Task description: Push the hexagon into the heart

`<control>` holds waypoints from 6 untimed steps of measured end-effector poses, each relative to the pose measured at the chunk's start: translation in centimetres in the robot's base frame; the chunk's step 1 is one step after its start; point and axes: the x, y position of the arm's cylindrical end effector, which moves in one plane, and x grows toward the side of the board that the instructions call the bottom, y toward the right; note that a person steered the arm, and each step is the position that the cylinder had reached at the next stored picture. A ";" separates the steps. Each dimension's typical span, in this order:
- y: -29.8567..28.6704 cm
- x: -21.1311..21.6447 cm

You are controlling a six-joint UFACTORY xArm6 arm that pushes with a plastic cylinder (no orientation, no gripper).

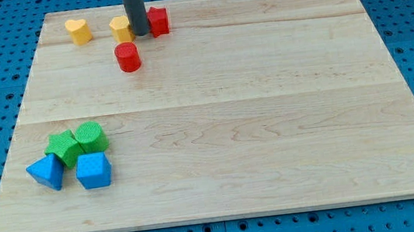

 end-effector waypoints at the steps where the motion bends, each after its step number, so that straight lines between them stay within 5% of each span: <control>1: -4.5 -0.2; 3: -1.4 -4.1; 4: -5.0 -7.1; 6: -10.7 -1.1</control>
